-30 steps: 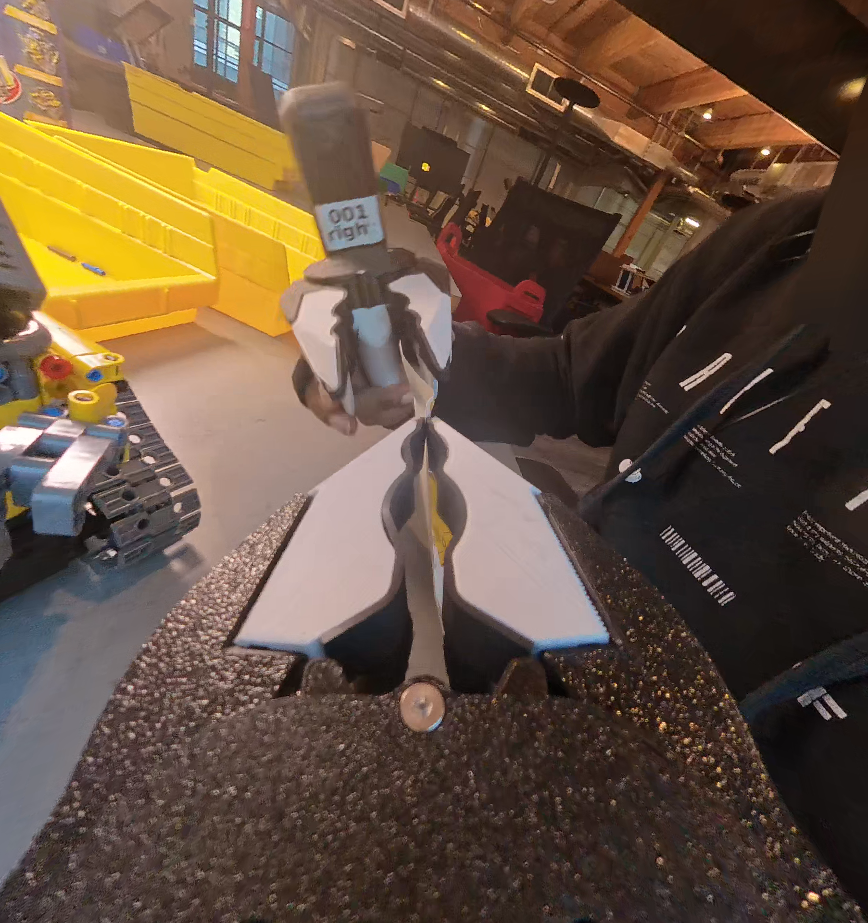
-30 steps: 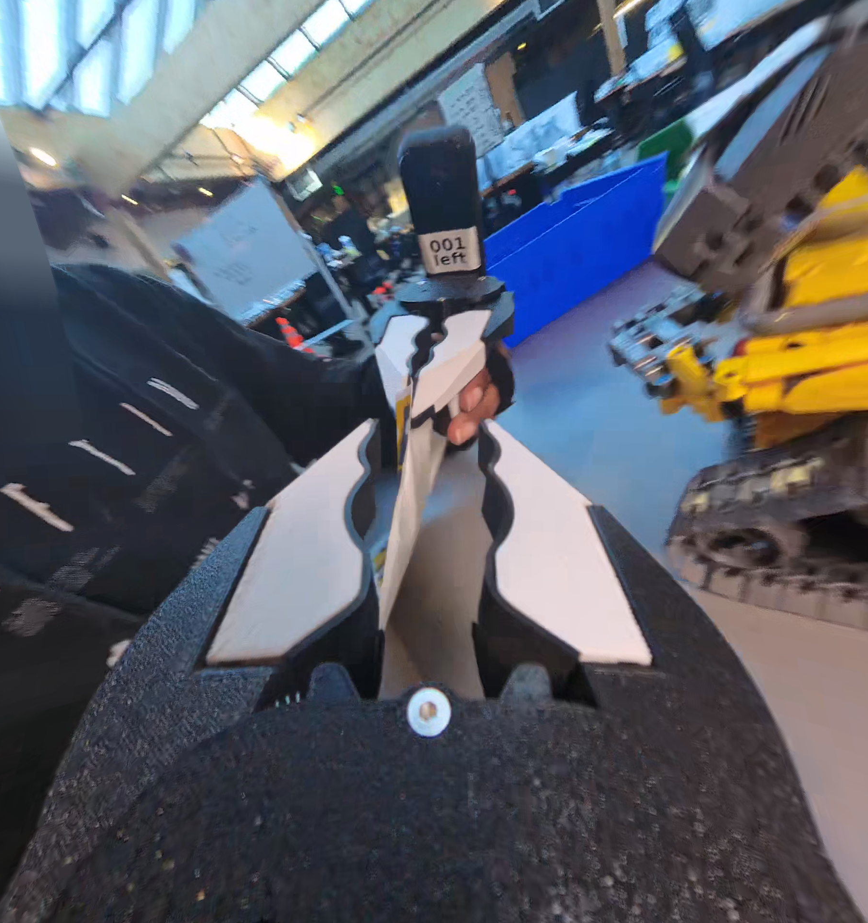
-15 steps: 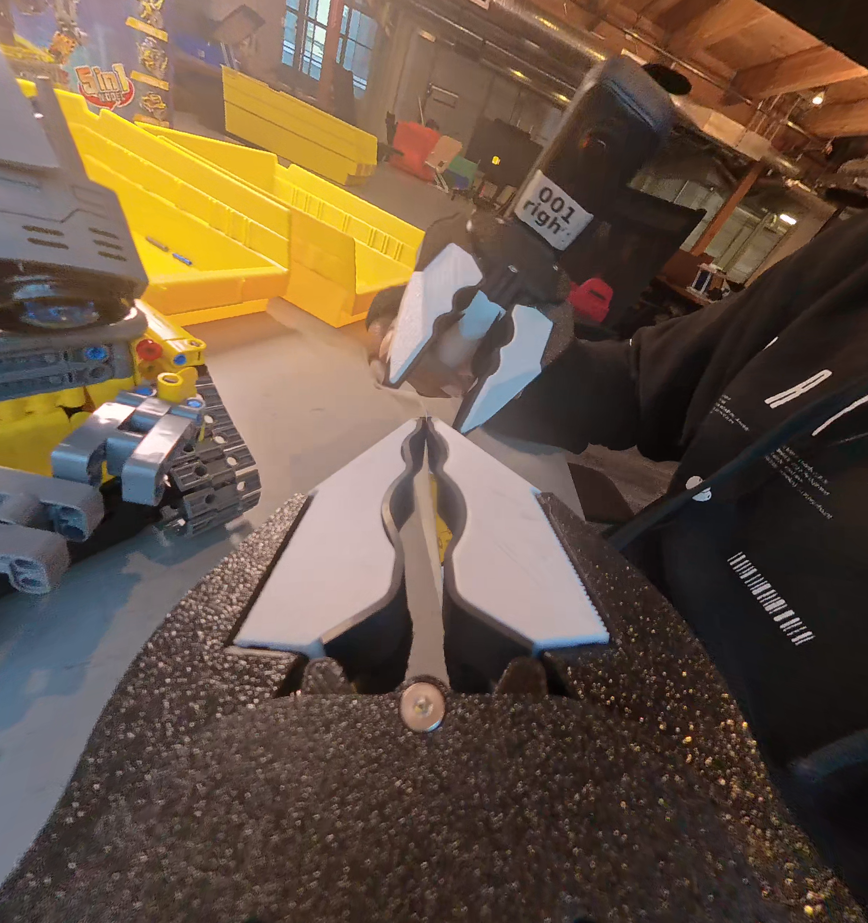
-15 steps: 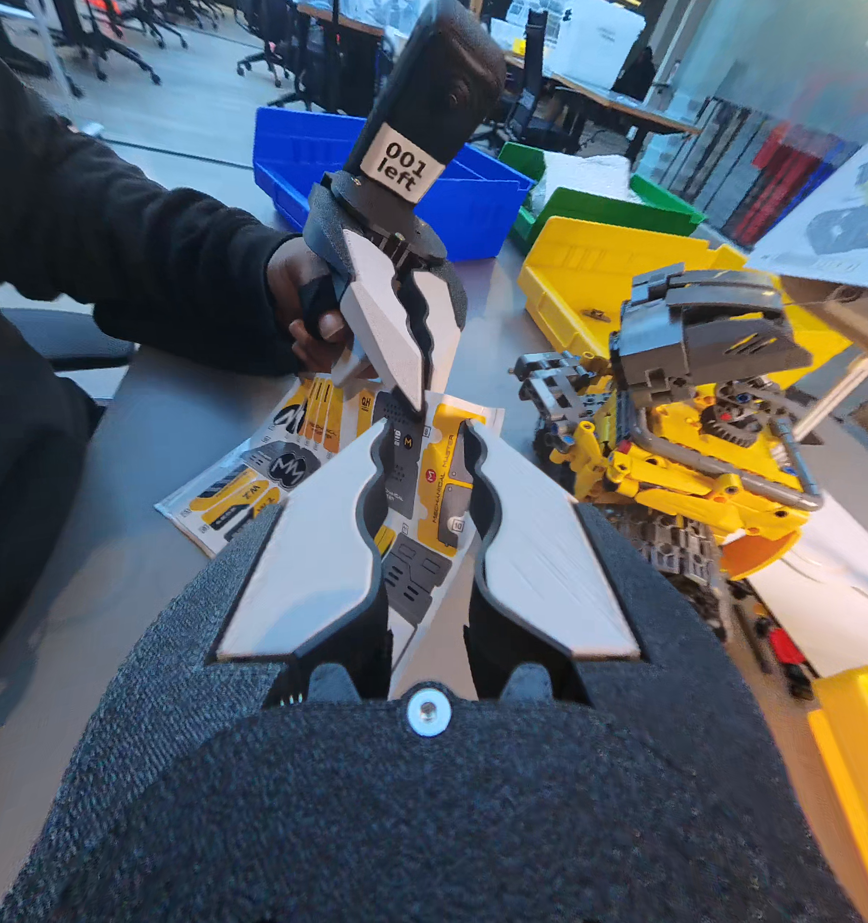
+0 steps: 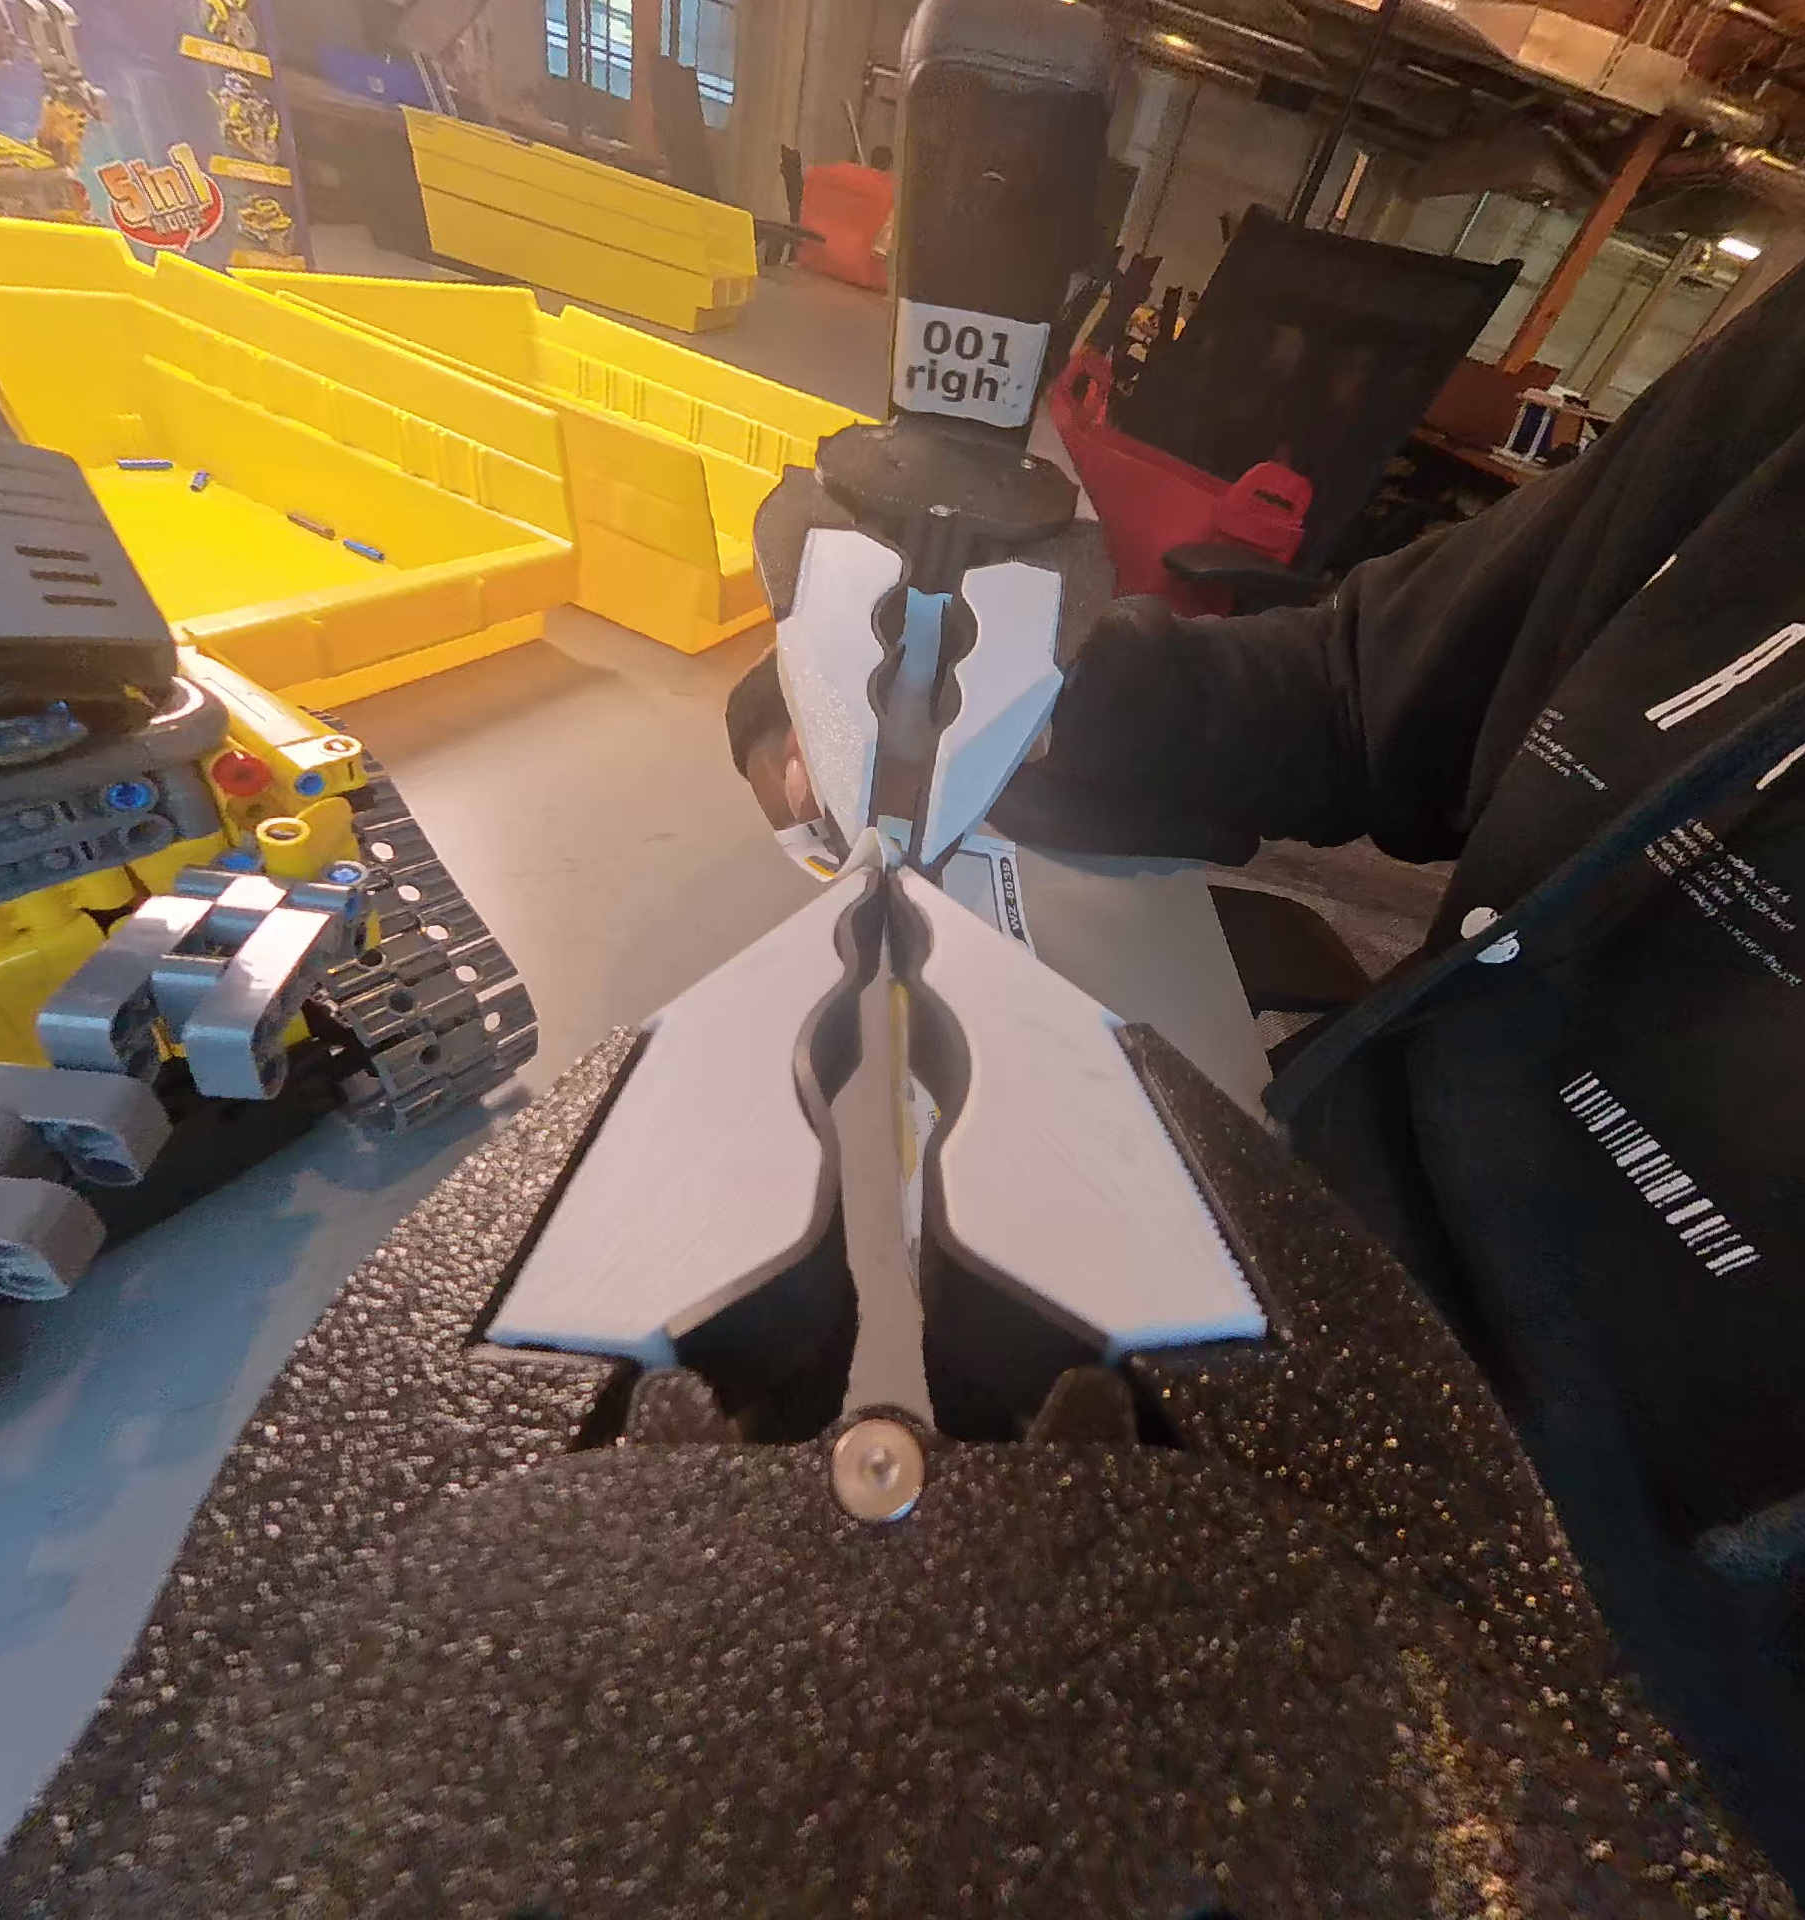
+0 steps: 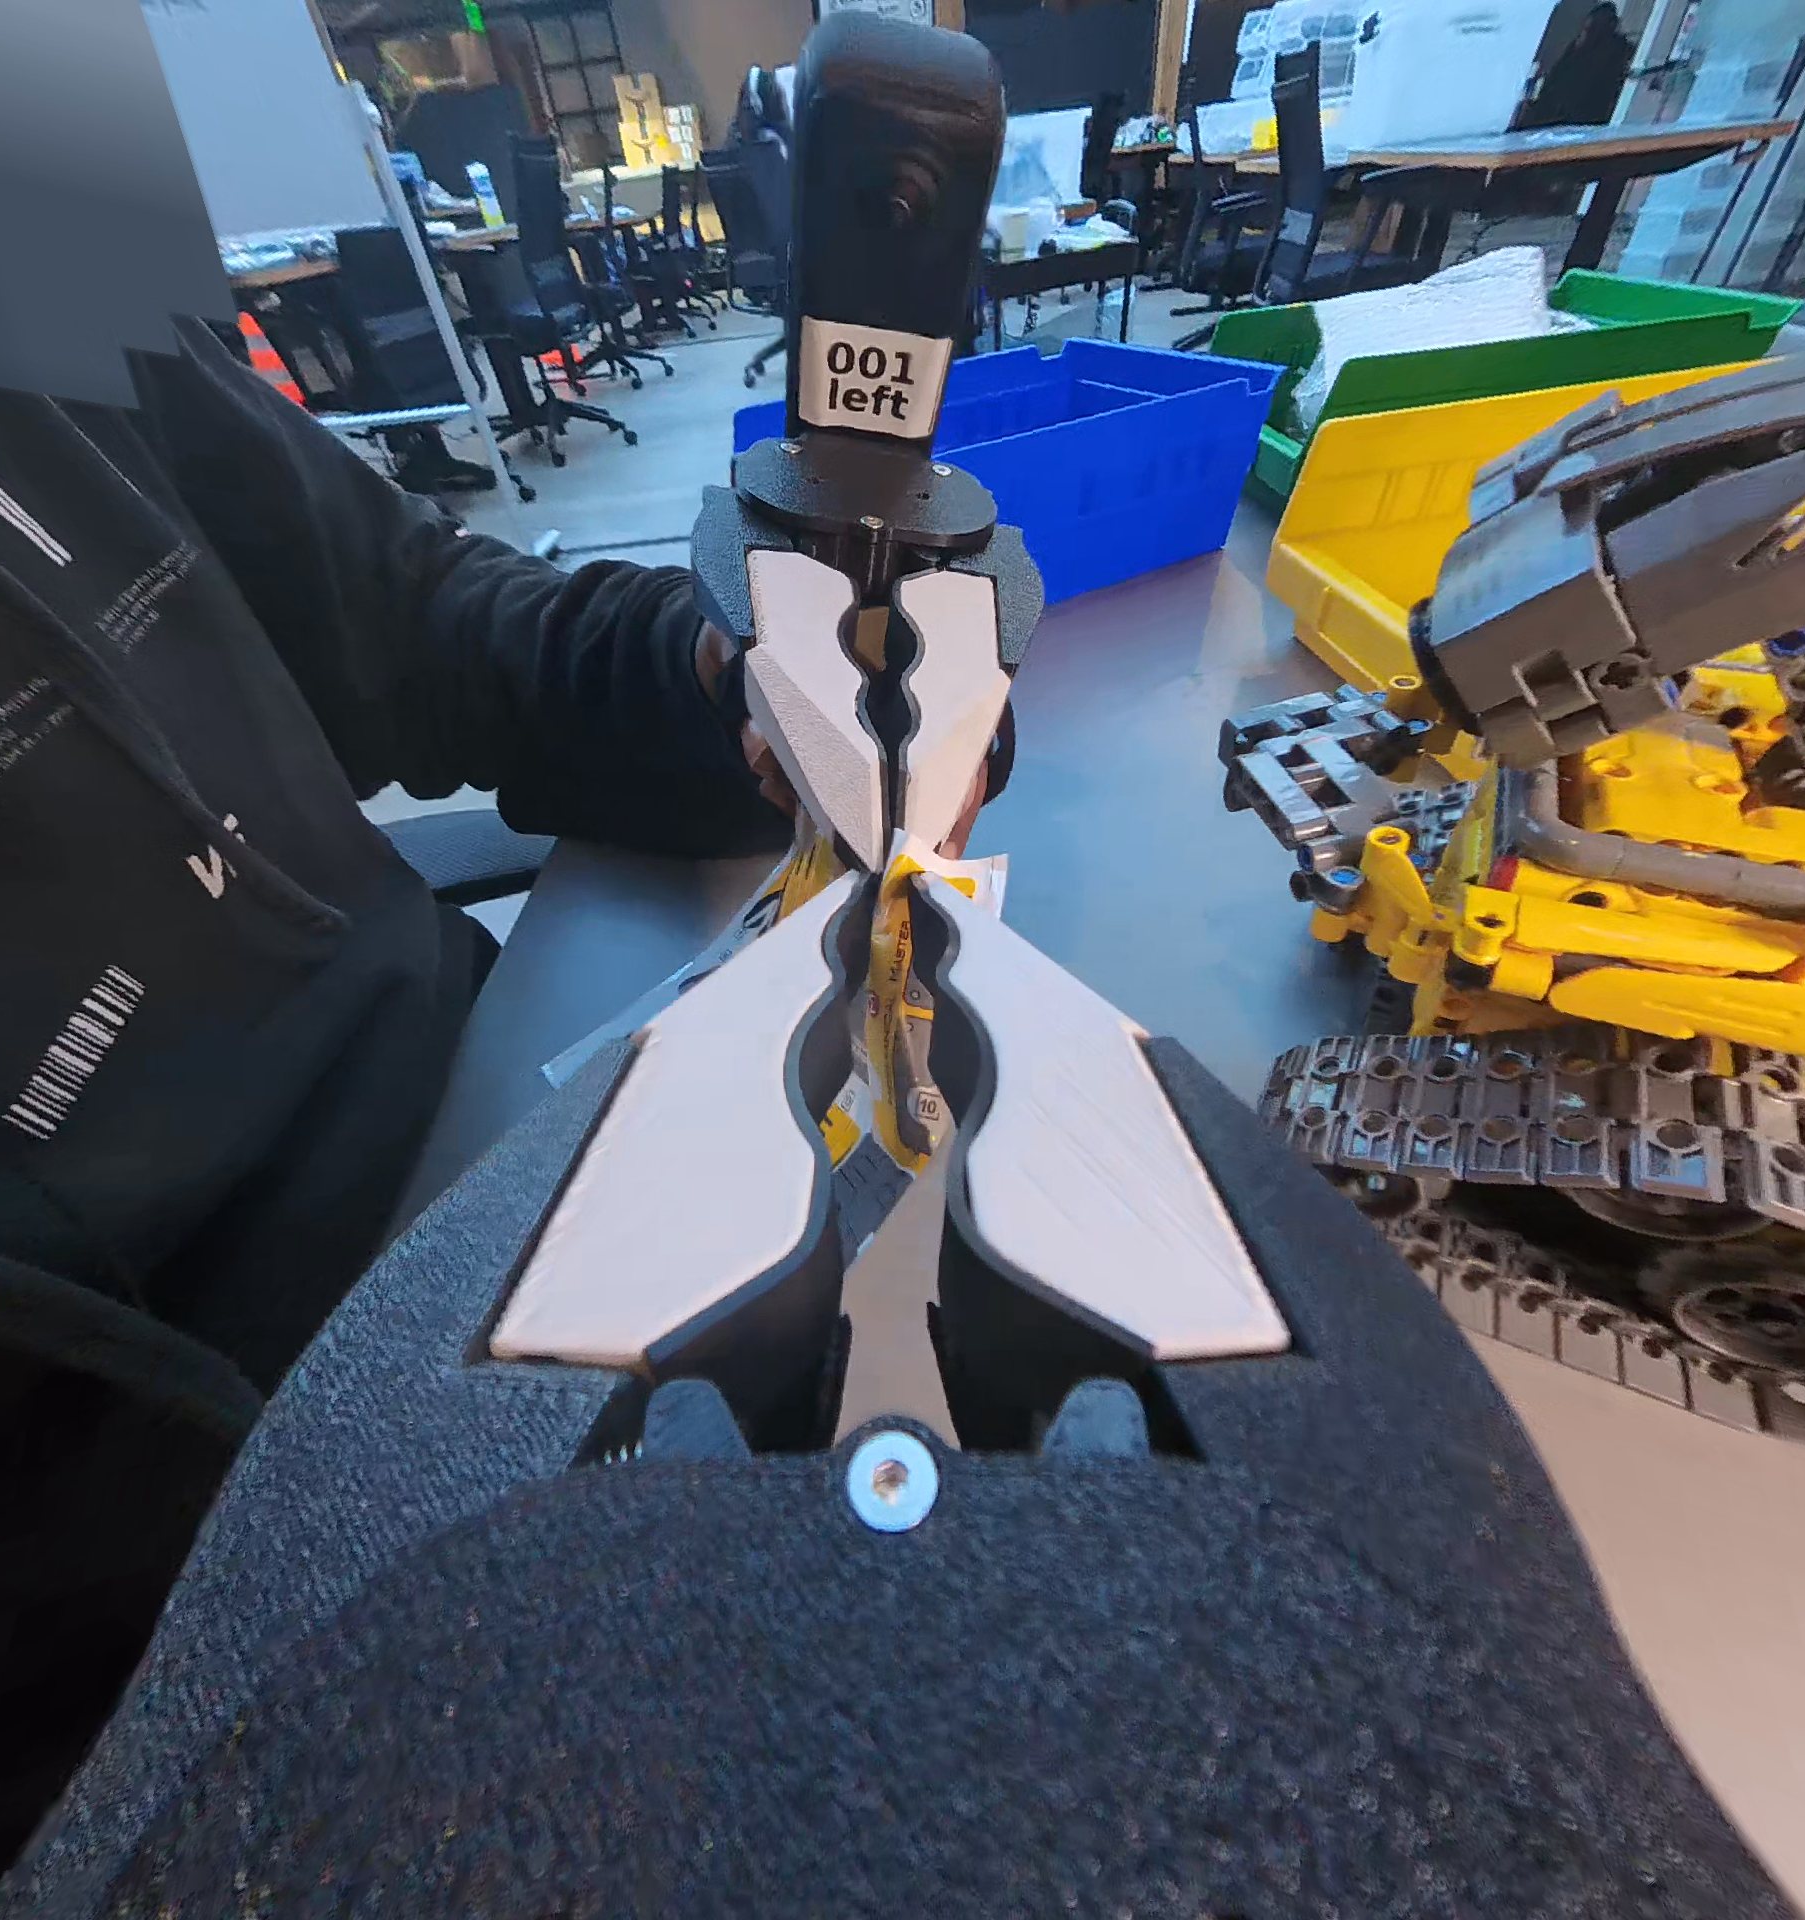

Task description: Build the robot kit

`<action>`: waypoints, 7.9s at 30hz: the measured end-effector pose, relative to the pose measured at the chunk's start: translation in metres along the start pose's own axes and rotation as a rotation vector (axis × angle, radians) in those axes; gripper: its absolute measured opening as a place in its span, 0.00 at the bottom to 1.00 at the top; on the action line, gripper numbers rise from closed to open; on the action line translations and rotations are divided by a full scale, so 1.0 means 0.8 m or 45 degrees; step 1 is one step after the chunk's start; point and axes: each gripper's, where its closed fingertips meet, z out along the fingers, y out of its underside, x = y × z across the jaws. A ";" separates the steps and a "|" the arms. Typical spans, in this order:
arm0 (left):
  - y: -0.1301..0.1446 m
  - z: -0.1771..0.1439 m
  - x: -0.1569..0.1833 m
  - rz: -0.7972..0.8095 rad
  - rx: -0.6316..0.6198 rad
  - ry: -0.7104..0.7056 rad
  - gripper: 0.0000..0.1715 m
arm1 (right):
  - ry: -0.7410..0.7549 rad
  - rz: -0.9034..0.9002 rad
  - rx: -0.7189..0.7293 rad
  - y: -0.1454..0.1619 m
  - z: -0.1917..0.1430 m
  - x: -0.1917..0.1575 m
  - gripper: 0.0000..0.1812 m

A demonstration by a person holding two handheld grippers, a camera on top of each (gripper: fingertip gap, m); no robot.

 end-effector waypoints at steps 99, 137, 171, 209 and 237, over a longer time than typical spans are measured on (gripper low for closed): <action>-0.013 -0.057 -0.060 -0.468 0.122 -0.079 0.00 | -0.162 0.482 0.331 -0.026 -0.074 0.035 0.00; 0.143 -0.300 -0.231 -0.604 -0.693 -1.450 0.00 | -0.244 0.558 0.396 -0.032 -0.073 0.028 0.00; -0.028 -0.007 -0.011 -0.871 0.252 0.404 0.17 | 0.464 -0.763 0.088 -0.024 -0.045 0.031 0.00; -0.005 0.008 -0.036 -1.017 0.317 0.309 0.00 | 0.428 -1.225 -0.131 0.018 0.004 -0.005 0.14; -0.079 -0.028 -0.046 -0.402 0.764 -0.091 0.00 | 0.238 0.548 0.606 -0.054 0.012 0.049 0.00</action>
